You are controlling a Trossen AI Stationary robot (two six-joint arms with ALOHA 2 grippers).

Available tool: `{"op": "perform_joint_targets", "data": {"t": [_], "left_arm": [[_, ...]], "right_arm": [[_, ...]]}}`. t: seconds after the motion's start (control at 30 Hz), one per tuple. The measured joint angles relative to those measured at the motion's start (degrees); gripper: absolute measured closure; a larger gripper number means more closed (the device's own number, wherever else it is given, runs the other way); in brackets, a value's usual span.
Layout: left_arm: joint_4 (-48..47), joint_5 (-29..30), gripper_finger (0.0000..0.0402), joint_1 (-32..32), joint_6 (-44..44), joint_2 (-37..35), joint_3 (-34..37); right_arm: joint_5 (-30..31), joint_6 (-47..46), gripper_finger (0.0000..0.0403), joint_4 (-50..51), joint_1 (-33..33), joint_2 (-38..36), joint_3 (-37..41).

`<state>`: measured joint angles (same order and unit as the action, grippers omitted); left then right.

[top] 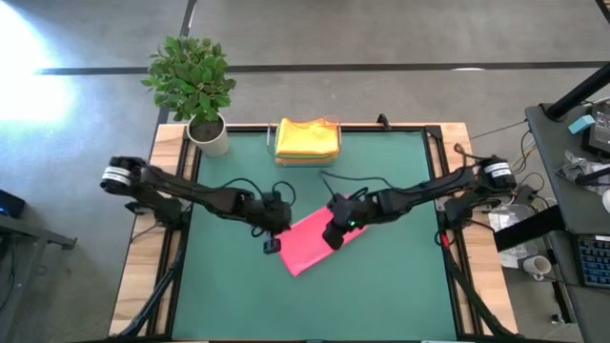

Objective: Fold microfiber towels
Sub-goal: Fold the pink microfiber towel

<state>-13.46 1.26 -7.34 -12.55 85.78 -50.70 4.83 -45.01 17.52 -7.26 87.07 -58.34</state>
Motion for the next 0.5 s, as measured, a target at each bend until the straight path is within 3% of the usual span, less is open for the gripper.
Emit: {"op": "perform_joint_targets", "data": {"t": [0.17, 0.33, 0.5], "left_arm": [[-7.9, 10.4, 0.0400, 0.0, 2.7, -7.1, 0.3], [-13.9, 20.0, 0.0400, 0.0, 3.0, -13.9, 0.5], [-15.9, 23.9, 0.0400, 0.0, 4.3, -18.5, 0.6]], "right_arm": [[0.2, 0.0, 0.0394, -5.6, -3.3, 6.2, -5.0], [0.1, 1.7, 0.0394, -5.0, -5.8, 15.2, -12.0], [-1.8, 1.4, 0.0394, 2.2, -6.9, 23.2, -19.6]]}}
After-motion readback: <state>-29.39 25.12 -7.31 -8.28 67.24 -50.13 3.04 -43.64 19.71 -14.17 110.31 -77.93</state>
